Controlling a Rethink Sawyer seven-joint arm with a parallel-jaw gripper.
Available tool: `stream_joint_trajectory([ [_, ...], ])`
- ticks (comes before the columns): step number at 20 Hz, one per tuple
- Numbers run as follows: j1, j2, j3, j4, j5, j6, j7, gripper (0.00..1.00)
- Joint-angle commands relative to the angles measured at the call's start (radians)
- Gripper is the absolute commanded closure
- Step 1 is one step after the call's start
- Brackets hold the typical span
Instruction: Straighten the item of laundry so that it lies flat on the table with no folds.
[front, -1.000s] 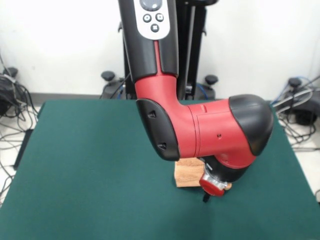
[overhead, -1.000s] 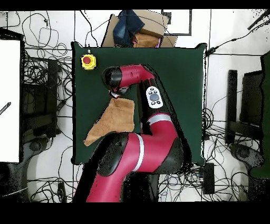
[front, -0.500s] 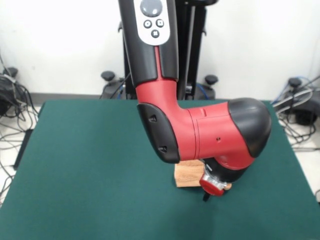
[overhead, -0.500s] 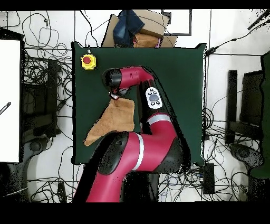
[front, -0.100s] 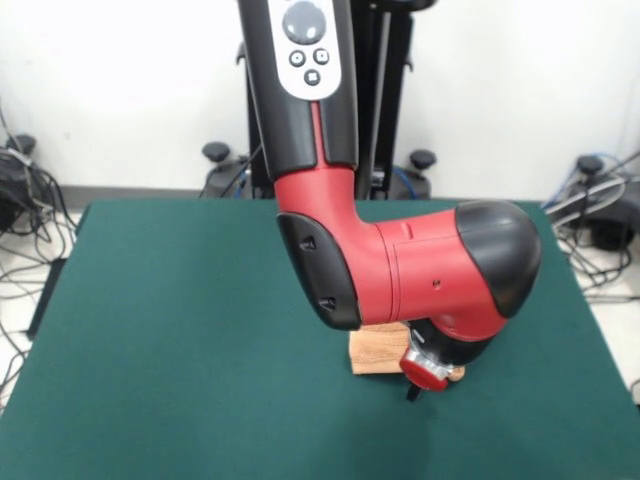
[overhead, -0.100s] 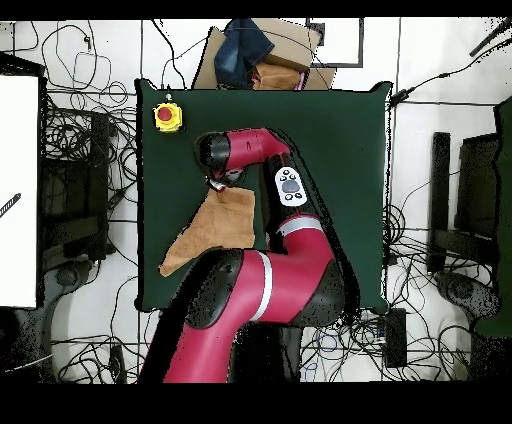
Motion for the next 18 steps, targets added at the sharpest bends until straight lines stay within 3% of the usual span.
stream_joint_trajectory([
  [1, 0.017, 0.004, -0.001, 0.047, -0.076, -0.033, -0.139, 0.00],
  [18, 0.023, 0.003, -0.012, 0.063, -0.072, -0.021, -0.116, 0.00],
])
